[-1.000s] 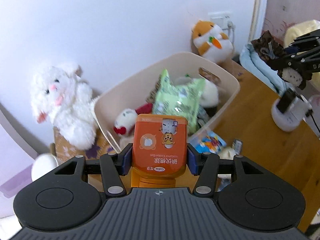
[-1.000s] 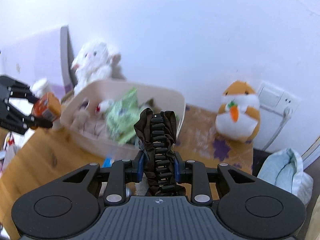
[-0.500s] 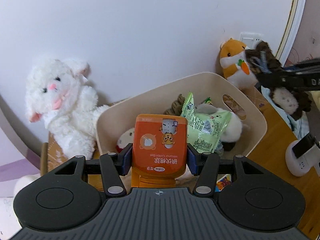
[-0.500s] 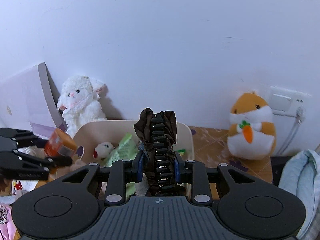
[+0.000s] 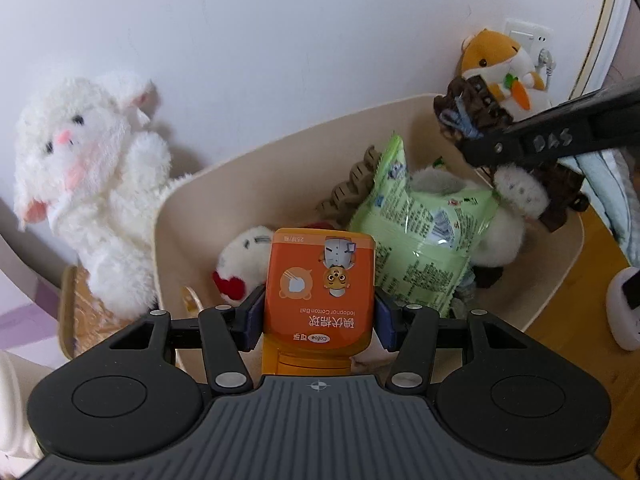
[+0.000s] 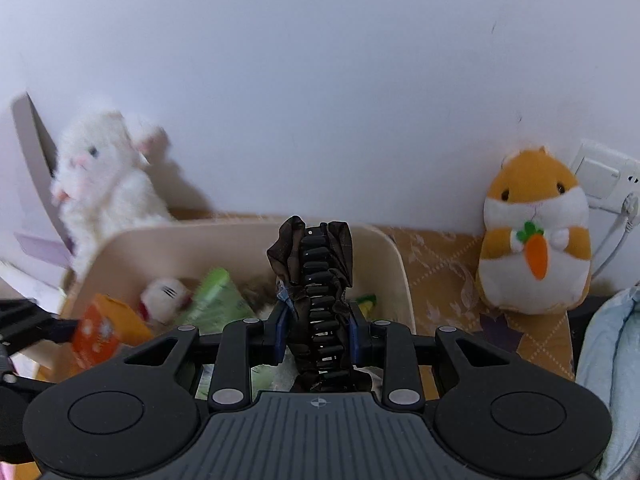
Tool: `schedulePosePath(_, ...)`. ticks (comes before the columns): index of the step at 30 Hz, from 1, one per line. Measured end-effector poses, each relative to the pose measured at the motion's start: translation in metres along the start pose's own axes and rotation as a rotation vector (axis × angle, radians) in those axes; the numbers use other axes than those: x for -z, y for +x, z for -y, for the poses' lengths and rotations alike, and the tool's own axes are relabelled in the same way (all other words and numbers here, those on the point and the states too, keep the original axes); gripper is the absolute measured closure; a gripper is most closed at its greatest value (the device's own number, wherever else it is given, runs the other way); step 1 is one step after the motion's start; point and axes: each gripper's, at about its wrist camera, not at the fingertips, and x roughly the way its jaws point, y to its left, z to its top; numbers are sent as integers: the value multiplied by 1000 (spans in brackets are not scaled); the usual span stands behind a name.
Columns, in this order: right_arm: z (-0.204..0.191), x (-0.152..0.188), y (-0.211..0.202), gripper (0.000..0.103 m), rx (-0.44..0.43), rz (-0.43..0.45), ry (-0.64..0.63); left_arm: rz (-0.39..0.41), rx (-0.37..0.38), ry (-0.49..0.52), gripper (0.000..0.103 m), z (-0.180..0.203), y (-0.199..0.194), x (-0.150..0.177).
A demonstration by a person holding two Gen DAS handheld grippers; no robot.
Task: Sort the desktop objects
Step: 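Carry the orange bottle and braided strap into the basket and release both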
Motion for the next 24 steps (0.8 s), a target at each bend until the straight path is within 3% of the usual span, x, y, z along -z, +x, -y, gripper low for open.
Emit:
schedulePosePath(2,-5,3,7,72,12,-18,-30,15,9,-4,44,0,0,3)
schedulePosePath(3,-7,4,10,64,14,-23,-43,18,2,-4,41,0,1,3)
schedulePosePath(5,-9,7,11,59,16,-27,-57,32,-1,-5,29,0,0,4)
schedulePosePath(7,-11,9,12,49,18,-32,-74,56,-12,-11,24,-1,-3,4)
schedulePosePath(9,-13,11,10,28,29,-24,-89,77,-29,-18,22,-2,-6,3)
schedulePosePath(13,-12,12,2,22,24,-17,-74,95,-42,-29,22,-6,-13,4)
schedulePosePath(15,-11,14,-3,9,14,-2,-67,99,-43,-24,21,-8,-16,5)
schedulePosePath(17,-12,16,-10,4,1,13,-76,94,-44,-20,21,-10,-19,8)
schedulePosePath(24,-20,23,-24,1,-2,31,-126,95,-52,-22,21,-10,-33,22)
